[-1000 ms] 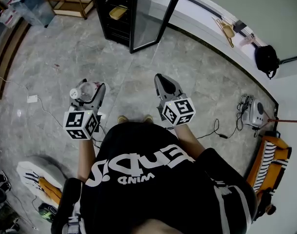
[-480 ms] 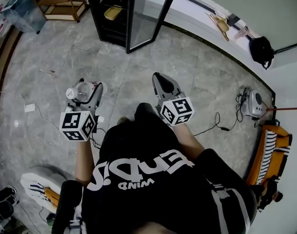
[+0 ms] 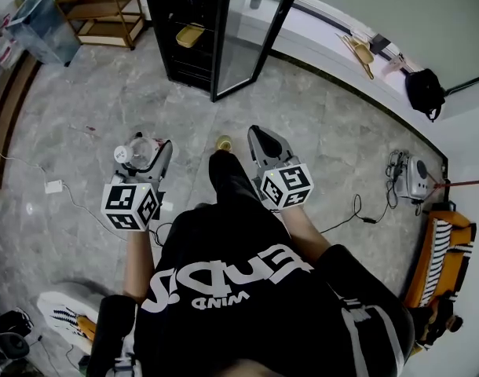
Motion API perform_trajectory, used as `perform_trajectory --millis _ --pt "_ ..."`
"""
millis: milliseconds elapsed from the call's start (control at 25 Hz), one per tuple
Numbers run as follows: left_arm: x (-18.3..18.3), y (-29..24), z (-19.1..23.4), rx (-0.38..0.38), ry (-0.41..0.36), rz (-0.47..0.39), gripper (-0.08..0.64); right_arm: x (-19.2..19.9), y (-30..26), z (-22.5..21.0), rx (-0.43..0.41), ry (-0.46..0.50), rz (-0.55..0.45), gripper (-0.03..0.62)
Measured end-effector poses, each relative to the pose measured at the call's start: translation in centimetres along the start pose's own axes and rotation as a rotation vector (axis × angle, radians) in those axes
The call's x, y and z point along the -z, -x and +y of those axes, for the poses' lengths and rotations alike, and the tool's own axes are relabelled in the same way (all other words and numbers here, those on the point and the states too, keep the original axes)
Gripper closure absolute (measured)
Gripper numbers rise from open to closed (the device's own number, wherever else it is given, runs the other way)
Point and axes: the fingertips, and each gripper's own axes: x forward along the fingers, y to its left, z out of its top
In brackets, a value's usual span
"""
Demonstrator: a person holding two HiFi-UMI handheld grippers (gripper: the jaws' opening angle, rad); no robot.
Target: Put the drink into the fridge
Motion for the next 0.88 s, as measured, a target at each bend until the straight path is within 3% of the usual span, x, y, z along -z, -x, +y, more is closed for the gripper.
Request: perform_trajectory --millis 480,880 --pt "-2.2 -8.3 4.1 0.029 -0.013 0.011 0.253 -1.2 -9.0 -2.8 -0.029 -0.018 -0.016 0.569" --pt "-7.2 -17.2 8.0 0.018 -0.008 0.036 0.253 -5.4 -18.1 -7.7 -0.082 -0.026 0.007 0.569"
